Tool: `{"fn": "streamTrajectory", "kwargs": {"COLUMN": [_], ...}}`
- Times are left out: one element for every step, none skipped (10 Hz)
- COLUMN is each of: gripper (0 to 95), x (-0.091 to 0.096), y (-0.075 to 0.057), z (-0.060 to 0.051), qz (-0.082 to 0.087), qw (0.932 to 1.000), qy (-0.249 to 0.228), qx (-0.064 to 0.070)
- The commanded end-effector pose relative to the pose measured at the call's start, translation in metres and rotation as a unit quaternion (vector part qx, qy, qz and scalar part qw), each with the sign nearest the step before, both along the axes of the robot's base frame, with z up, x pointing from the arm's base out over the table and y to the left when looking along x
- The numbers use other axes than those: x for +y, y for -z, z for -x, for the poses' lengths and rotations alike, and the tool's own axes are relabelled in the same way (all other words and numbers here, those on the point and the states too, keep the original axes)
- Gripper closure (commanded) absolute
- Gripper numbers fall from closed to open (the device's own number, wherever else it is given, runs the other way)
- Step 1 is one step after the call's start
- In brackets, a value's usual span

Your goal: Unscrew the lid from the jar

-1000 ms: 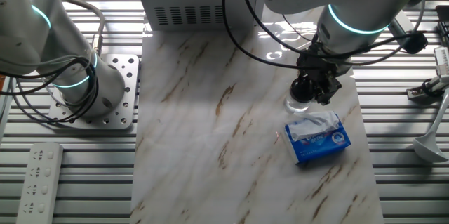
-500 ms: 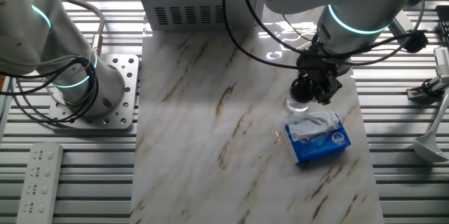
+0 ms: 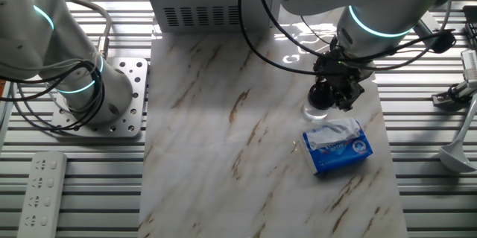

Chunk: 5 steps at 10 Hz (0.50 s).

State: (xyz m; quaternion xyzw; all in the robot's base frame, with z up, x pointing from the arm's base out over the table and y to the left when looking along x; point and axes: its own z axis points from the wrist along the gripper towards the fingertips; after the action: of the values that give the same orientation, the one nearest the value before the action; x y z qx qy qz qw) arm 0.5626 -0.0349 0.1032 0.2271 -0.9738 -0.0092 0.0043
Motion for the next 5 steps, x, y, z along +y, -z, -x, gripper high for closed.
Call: {"fn": "streamTrajectory", "kwargs": {"gripper": [38.0,38.0,38.0,38.0,38.0], "x": [0.0,0.0,0.0,0.0,0.0], "y": [0.0003,0.0003,0.0003,0.0003,0.0003], "z": [-0.0002,-0.0002,-0.0002,-0.0002,-0.0002], "qz": [0.001,0.001,0.001,0.001,0.001], "qw": [1.0,1.0,1.0,0.9999,0.9998], "qy": [0.006,0.009,0.009,0.014,0.019], "qx": [-0.001,-0.002,-0.002,-0.004,-0.005]}}
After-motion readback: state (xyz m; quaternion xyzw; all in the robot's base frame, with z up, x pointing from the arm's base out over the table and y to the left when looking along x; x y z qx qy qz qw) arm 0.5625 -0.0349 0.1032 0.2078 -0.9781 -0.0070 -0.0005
